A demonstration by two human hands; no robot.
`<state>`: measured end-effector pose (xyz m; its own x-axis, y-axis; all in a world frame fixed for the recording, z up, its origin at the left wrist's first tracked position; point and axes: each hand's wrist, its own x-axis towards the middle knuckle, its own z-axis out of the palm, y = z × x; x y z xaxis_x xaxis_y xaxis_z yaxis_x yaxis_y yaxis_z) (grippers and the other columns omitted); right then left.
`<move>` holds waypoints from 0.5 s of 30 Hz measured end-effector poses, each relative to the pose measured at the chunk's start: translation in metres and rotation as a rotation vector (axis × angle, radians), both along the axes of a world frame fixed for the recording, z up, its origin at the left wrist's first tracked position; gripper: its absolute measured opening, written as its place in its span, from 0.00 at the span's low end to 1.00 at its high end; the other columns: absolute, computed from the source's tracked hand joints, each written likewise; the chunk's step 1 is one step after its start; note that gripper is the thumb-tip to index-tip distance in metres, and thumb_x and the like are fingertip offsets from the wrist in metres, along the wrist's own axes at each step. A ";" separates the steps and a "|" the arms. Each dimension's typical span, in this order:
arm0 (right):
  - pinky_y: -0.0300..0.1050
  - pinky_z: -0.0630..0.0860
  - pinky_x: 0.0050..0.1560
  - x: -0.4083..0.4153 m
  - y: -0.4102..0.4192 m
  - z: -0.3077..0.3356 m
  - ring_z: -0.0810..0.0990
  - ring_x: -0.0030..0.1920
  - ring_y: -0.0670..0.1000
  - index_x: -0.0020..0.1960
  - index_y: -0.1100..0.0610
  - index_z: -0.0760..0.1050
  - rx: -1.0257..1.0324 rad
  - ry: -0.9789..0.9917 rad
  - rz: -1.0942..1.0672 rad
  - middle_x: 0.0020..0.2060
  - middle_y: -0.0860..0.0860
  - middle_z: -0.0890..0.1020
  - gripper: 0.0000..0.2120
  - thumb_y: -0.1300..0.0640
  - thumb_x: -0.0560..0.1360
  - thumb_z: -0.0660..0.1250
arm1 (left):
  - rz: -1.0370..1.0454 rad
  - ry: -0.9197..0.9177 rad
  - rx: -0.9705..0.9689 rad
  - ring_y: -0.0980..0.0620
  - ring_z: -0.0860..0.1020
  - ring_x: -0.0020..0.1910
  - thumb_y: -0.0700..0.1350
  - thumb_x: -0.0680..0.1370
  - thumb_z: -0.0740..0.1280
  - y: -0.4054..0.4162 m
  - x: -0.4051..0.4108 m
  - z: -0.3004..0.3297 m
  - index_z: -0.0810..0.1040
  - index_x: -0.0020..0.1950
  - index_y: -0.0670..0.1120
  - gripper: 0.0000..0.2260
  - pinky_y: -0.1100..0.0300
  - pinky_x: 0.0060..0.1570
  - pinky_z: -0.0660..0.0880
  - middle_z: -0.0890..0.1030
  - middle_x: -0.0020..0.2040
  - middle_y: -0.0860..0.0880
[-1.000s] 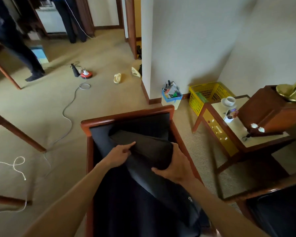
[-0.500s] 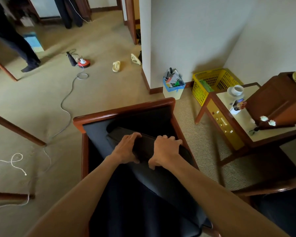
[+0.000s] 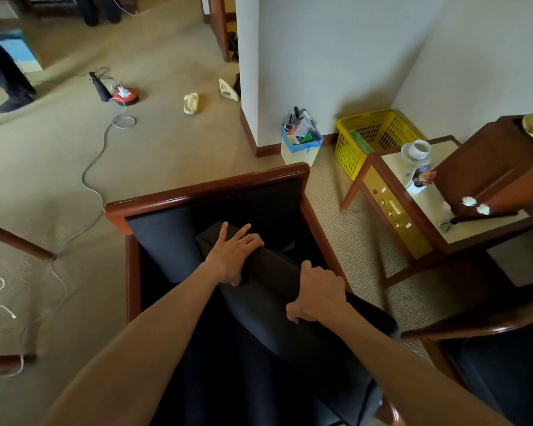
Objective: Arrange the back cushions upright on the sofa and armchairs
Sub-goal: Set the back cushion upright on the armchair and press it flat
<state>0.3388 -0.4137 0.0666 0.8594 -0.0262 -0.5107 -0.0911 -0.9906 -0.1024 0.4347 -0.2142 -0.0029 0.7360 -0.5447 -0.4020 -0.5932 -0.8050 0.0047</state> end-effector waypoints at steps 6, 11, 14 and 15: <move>0.49 0.72 0.44 -0.001 0.014 0.016 0.78 0.53 0.57 0.55 0.55 0.64 0.052 -0.031 0.075 0.45 0.51 0.71 0.35 0.47 0.55 0.78 | 0.042 -0.027 -0.108 0.50 0.63 0.73 0.52 0.62 0.77 0.033 -0.014 0.021 0.63 0.70 0.54 0.40 0.34 0.73 0.41 0.71 0.68 0.52; 0.50 0.72 0.44 0.018 0.018 0.025 0.73 0.46 0.55 0.56 0.54 0.63 0.103 -0.052 0.219 0.44 0.50 0.72 0.36 0.48 0.55 0.77 | 0.164 -0.039 -0.174 0.50 0.70 0.68 0.55 0.60 0.75 0.068 -0.028 0.052 0.66 0.68 0.53 0.38 0.38 0.74 0.42 0.73 0.63 0.52; 0.54 0.73 0.48 0.038 0.017 0.024 0.74 0.49 0.55 0.62 0.54 0.64 0.106 -0.084 0.339 0.45 0.50 0.72 0.40 0.47 0.56 0.78 | 0.256 -0.060 -0.218 0.49 0.74 0.62 0.59 0.57 0.74 0.084 -0.038 0.054 0.67 0.64 0.55 0.38 0.40 0.74 0.50 0.74 0.58 0.55; 0.56 0.73 0.50 0.044 0.018 0.021 0.74 0.52 0.55 0.64 0.53 0.63 0.098 -0.086 0.373 0.47 0.51 0.73 0.42 0.47 0.56 0.78 | 0.288 -0.077 -0.224 0.49 0.75 0.60 0.60 0.56 0.74 0.087 -0.042 0.053 0.67 0.63 0.55 0.37 0.40 0.73 0.55 0.74 0.56 0.55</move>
<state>0.3827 -0.3960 0.0878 0.8405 0.3414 -0.4208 0.2864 -0.9391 -0.1899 0.3923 -0.1275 0.0506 0.8956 -0.3787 -0.2336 -0.3477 -0.9232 0.1635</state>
